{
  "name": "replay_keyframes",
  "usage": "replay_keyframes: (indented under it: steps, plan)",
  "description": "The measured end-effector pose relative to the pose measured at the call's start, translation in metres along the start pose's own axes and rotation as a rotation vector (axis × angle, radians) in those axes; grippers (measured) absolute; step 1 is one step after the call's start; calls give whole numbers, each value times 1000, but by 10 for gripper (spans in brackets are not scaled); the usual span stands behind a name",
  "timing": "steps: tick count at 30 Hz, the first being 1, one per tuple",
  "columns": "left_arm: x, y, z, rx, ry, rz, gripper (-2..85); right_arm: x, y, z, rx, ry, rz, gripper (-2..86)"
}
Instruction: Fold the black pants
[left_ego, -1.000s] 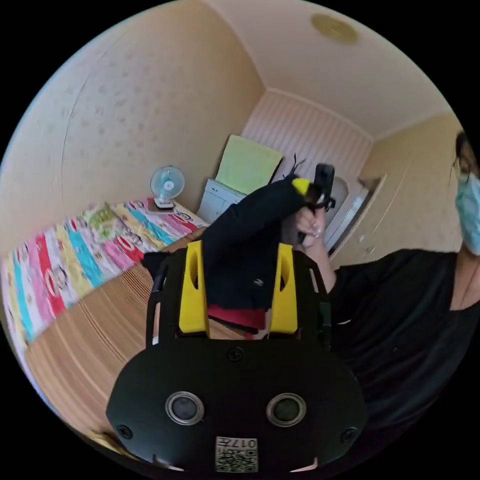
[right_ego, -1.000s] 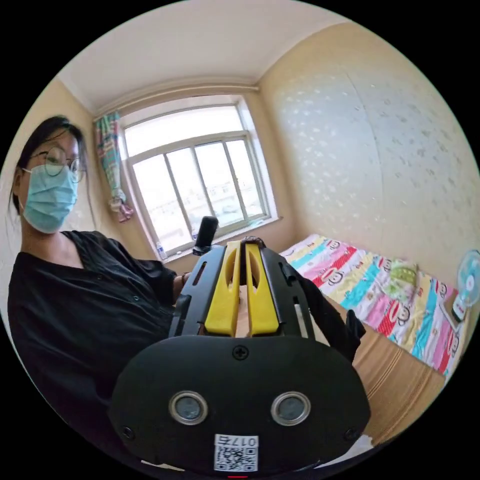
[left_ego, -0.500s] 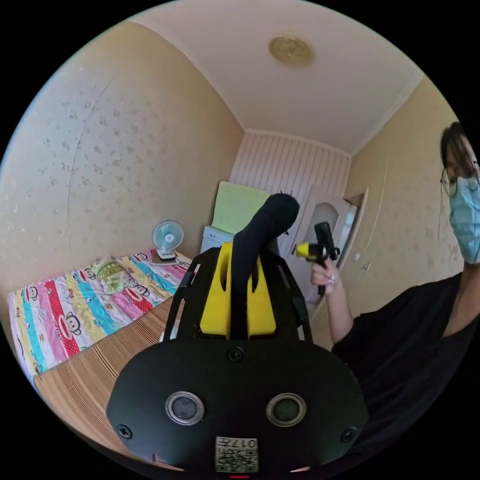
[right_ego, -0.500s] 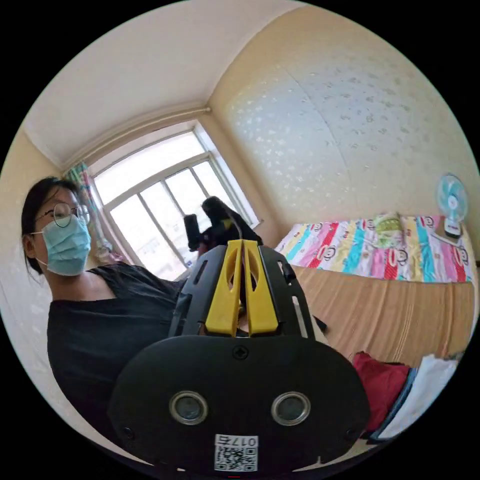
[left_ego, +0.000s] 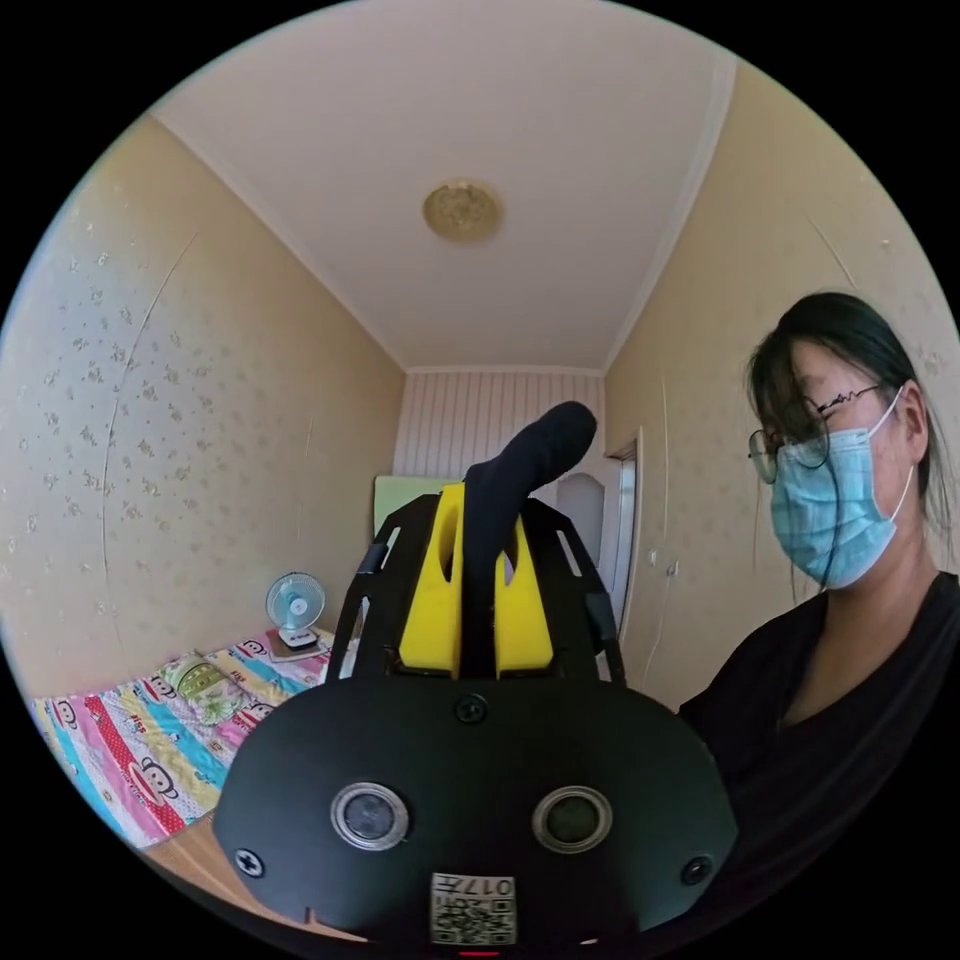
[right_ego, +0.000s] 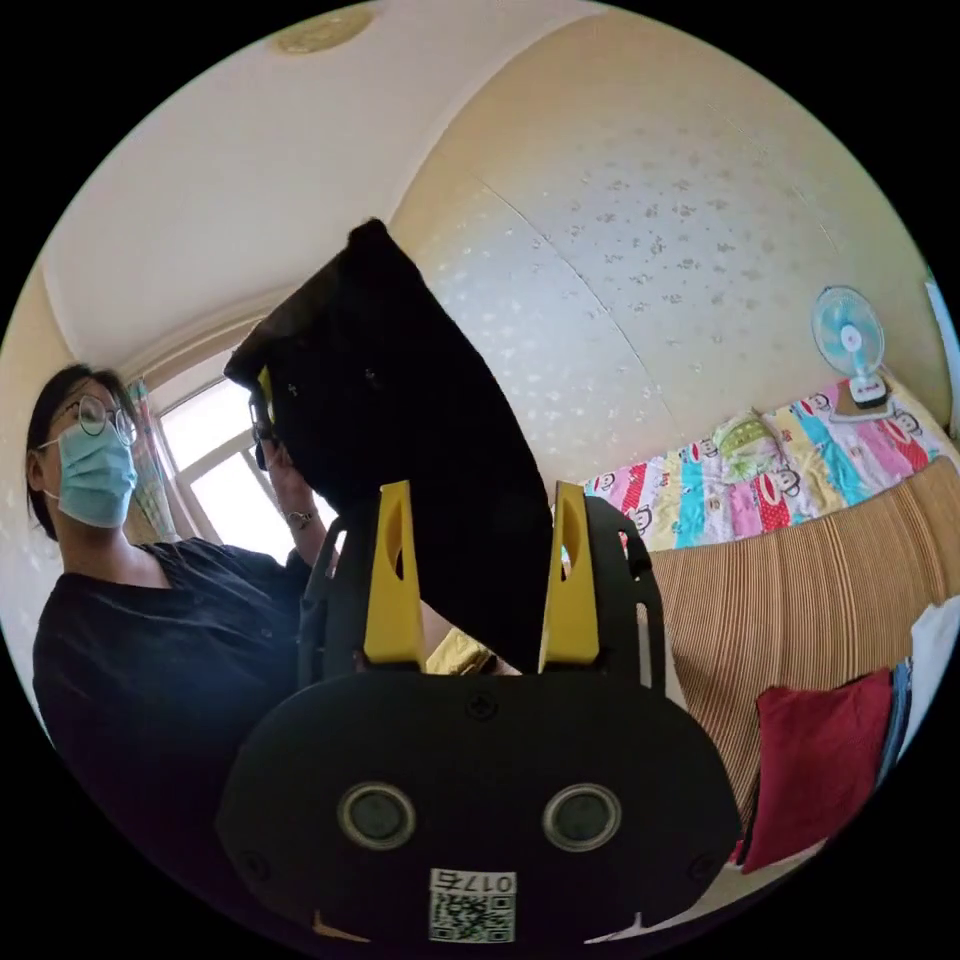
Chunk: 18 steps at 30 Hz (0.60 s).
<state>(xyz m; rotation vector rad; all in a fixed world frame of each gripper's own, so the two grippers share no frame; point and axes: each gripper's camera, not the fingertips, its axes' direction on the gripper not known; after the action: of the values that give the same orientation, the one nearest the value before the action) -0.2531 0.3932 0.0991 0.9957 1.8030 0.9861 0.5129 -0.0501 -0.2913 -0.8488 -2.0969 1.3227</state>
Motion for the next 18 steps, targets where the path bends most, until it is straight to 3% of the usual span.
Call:
replay_keyframes:
  steps: [2,5,7,9,13,16,18]
  plan:
    - [10,-10,-16,26,35,0,39,-29,-25,20,27,18,-115,179]
    - [24,-26,-46,83,25,34,41,-89,-69,36,55,16,-356,76]
    - [34,-41,-74,143,-68,75,42,-120,-97,39,90,107,-424,65]
    - [41,-62,-102,190,-177,124,43,-151,-135,27,196,71,-519,54]
    - [29,-116,-147,166,-193,139,45,-177,-203,17,190,-79,-575,44]
    - [13,-128,-164,165,-140,69,45,-181,-229,25,180,-39,-570,40]
    - [5,-123,-167,183,-206,28,44,-161,-241,43,157,8,-512,40]
